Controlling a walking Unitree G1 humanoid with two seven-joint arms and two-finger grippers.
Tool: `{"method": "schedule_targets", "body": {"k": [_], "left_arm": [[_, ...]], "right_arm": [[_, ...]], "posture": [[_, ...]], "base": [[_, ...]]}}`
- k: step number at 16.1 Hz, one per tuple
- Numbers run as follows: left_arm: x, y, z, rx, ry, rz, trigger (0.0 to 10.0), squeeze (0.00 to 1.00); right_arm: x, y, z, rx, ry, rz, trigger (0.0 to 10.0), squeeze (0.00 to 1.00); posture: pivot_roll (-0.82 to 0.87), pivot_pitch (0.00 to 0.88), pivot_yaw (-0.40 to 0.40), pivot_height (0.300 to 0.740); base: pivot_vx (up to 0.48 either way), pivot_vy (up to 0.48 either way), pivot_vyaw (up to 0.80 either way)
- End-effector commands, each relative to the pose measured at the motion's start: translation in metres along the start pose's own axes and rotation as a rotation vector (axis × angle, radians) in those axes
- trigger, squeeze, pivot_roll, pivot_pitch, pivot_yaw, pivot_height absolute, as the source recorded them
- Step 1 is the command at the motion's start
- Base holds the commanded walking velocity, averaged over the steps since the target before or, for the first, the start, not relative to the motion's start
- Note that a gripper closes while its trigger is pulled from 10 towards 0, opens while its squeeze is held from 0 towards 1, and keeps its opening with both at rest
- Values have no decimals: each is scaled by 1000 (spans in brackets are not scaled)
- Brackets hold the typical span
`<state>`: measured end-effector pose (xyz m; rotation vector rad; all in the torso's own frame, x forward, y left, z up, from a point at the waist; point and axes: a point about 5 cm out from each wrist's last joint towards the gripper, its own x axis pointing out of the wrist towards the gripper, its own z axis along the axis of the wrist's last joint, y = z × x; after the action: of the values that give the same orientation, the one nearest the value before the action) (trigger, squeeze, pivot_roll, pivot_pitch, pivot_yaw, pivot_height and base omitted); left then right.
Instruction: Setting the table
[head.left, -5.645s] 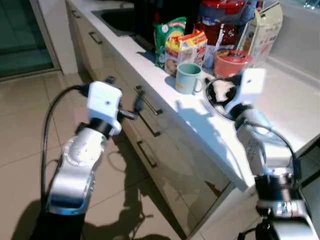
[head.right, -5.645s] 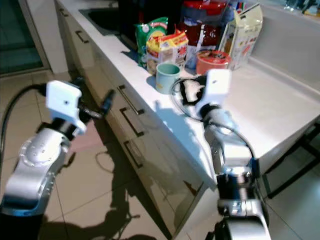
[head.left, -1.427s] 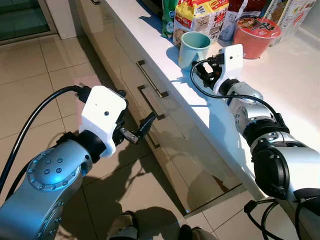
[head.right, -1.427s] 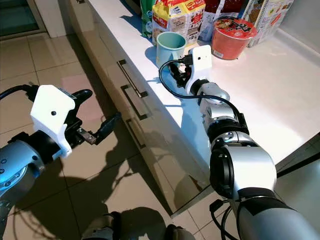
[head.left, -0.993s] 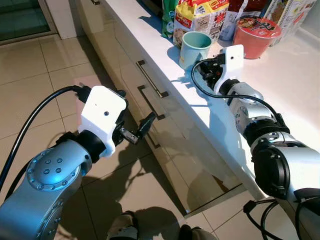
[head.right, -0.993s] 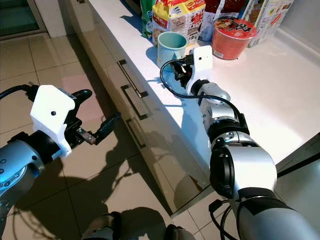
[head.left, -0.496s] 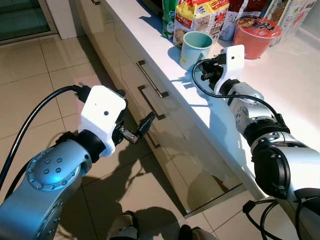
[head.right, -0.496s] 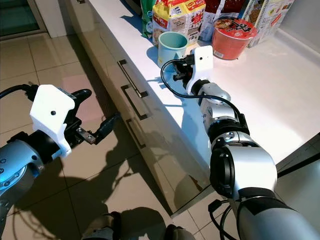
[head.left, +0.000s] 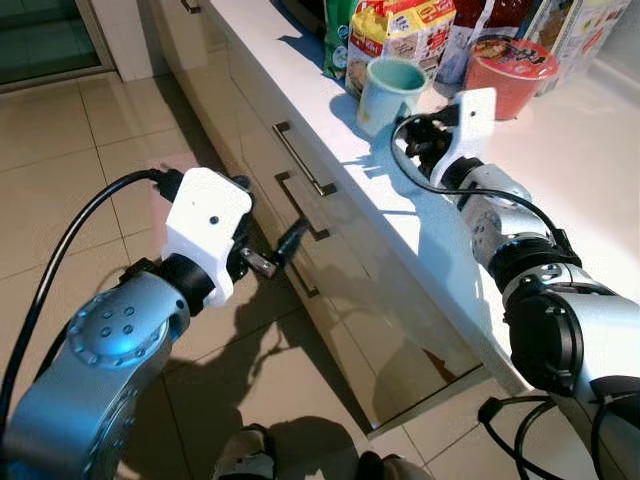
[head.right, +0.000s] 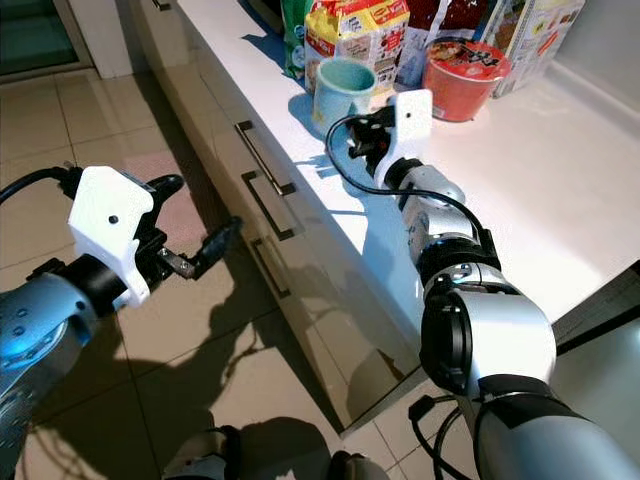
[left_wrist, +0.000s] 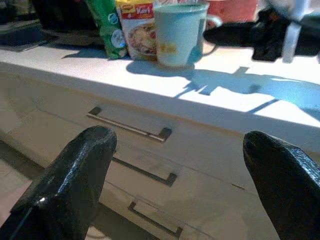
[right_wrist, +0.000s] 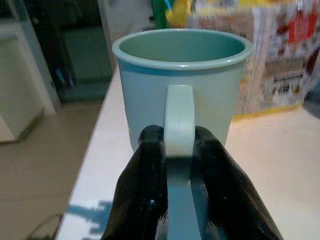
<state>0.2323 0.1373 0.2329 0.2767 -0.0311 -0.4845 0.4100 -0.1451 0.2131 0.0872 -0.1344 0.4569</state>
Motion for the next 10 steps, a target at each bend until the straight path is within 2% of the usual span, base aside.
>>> {"method": "schedule_targets", "body": {"k": [1, 6, 10], "left_arm": [[2, 0, -3, 4, -2, 7, 10000, 0], [18, 1, -12, -35, -28, 50, 10000, 0], [23, 4, -19, -61, -27, 107, 10000, 0]], "right_arm": [[1, -3, 17, -3, -94, 10, 0, 0], [-13, -4, 27, 2, -272, 38, 0, 0], [-33, 10, 25, 29, -304, 5, 0, 0]], "posture": [[227, 59, -69, 740], [145, 11, -53, 740], [124, 0, -49, 740]], "base": [[0, 0, 0], [0, 0, 0], [0, 0, 0]]}}
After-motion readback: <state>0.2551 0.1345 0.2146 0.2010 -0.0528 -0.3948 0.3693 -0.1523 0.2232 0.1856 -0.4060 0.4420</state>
